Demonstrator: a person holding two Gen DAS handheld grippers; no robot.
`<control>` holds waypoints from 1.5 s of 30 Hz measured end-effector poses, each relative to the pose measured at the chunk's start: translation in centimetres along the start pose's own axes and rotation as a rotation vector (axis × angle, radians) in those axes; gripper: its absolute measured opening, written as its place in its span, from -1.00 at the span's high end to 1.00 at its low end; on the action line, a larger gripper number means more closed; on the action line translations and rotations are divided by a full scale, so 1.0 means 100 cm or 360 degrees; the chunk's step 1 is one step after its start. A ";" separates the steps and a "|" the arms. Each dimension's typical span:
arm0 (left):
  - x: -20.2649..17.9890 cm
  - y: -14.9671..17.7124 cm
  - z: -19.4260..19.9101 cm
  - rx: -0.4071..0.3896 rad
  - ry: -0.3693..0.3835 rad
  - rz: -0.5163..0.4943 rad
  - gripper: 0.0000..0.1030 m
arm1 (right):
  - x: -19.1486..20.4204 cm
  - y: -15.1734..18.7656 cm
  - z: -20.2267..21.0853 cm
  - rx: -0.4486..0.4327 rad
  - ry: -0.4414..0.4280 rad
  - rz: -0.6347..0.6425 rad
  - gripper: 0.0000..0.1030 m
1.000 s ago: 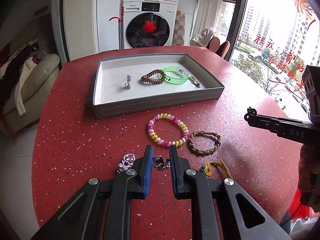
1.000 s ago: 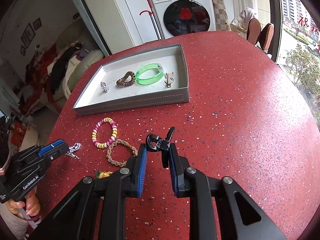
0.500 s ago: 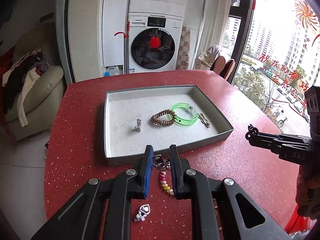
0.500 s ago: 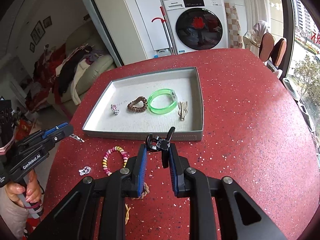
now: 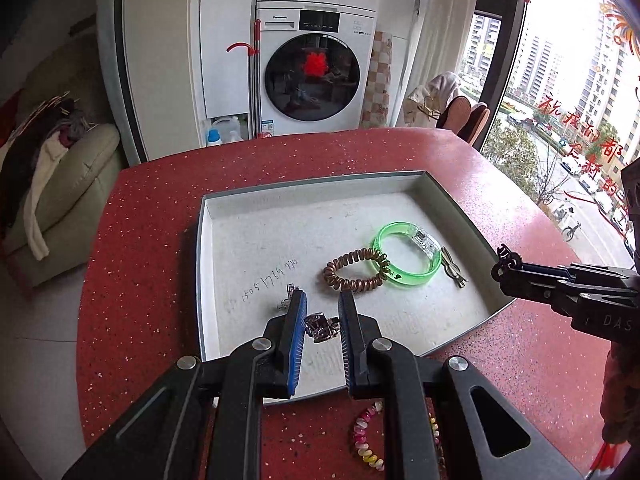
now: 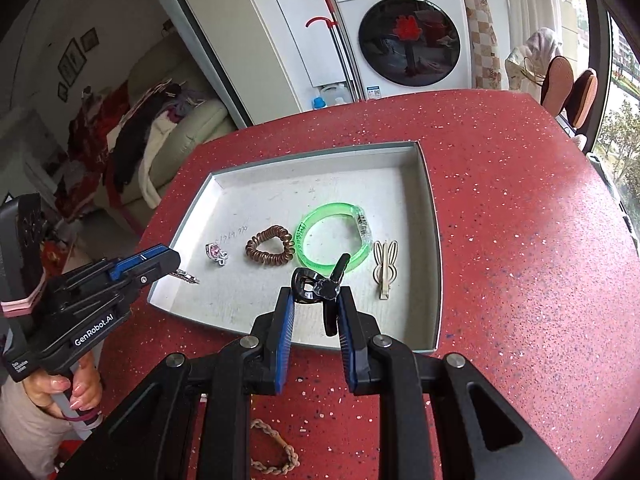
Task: Organize jewelry
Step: 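Carry star clip into grey tray and open left tool while right tool releases claw clip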
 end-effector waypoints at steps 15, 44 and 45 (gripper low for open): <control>0.011 0.014 -0.060 0.0189 -0.0017 0.0020 0.31 | -0.011 0.005 -0.066 0.0176 0.0015 -0.0092 0.55; 0.012 0.008 -0.044 0.0018 -0.0278 -0.0013 0.30 | -0.010 -0.001 -0.047 -0.0011 0.0029 -0.0088 -0.12; 0.012 0.008 -0.041 0.0011 -0.0277 -0.0009 0.30 | -0.009 -0.001 -0.044 -0.0021 0.0023 -0.0093 -0.15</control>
Point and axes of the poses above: each gripper's, at about its wrist camera, not at the fingertips, and z roughly against the way its jaws point, x to its left, y to its underside, the point moved 9 cm from there along -z, roughly the way its jaws point, and after that the axes turned 3 degrees about -x, right-handed, at the moved point
